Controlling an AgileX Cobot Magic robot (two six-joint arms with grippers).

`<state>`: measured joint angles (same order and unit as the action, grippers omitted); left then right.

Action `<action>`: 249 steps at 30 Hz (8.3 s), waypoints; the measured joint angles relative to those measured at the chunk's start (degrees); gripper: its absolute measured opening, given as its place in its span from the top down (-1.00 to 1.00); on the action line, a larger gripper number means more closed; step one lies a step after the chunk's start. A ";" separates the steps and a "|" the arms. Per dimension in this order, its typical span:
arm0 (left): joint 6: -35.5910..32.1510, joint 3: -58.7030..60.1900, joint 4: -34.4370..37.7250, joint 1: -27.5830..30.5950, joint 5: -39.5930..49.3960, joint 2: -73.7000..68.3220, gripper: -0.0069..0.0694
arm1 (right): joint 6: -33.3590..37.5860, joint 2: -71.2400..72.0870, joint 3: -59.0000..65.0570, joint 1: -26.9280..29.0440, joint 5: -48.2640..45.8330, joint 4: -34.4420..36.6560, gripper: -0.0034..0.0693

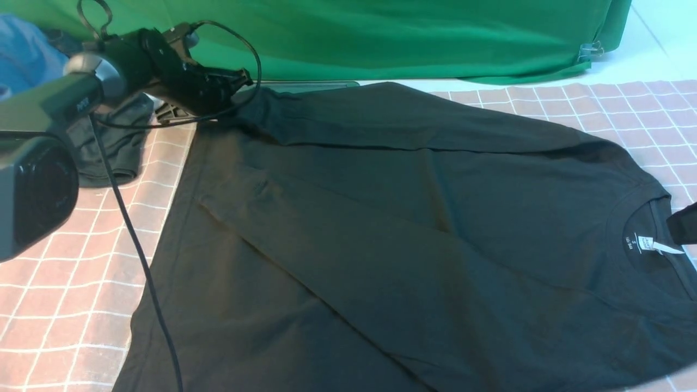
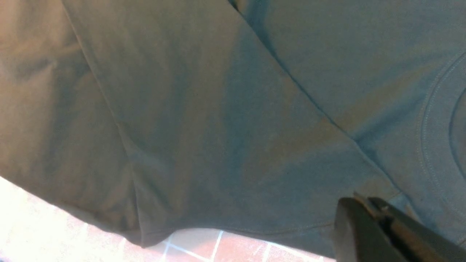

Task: Fold a long-sleeved shirt over a pink coffee tablecloth.
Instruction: 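Fold the left side of the dark shirt inward over its body with the left gripper, then grasp the near edge of the shirt at its hem and shoulder corners, then fold the black garment in half by bringing its near edge over to the far edge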

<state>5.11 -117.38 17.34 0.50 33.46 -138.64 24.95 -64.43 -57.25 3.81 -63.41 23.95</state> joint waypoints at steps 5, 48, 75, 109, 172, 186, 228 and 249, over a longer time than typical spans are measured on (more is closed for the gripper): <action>0.06 0.00 -1.94 0.00 7.21 7.09 0.74 | 0.29 0.00 0.00 0.00 0.10 0.00 0.81; 13.91 40.24 -10.09 -7.66 29.70 40.52 0.74 | 2.46 0.00 0.00 0.00 6.10 0.07 0.77; 10.65 36.06 -7.72 -9.37 24.19 41.06 0.35 | -5.67 -9.11 -7.54 0.00 9.86 -6.76 0.71; 28.98 82.34 -21.94 -18.17 27.90 67.71 0.63 | -5.43 -9.43 -7.98 0.00 -1.73 -5.47 0.71; 21.94 81.80 -13.86 -3.88 21.55 76.72 0.74 | -1.33 -22.83 19.17 -21.28 24.09 -20.91 0.68; 25.27 61.86 -12.97 -3.88 19.42 67.12 0.74 | -2.20 -20.76 1.50 -16.99 17.47 -25.95 0.72; 19.60 26.29 -6.65 0.72 22.09 28.31 0.74 | -14.42 -52.58 -34.90 -25.85 5.36 -14.74 -0.64; 18.69 18.71 -6.18 1.16 24.89 28.26 0.74 | -14.25 -53.60 -46.30 -20.77 7.27 -15.37 0.79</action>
<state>23.80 -98.67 11.17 1.65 58.35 -110.38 10.70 -118.02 -103.54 -16.96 -56.13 8.58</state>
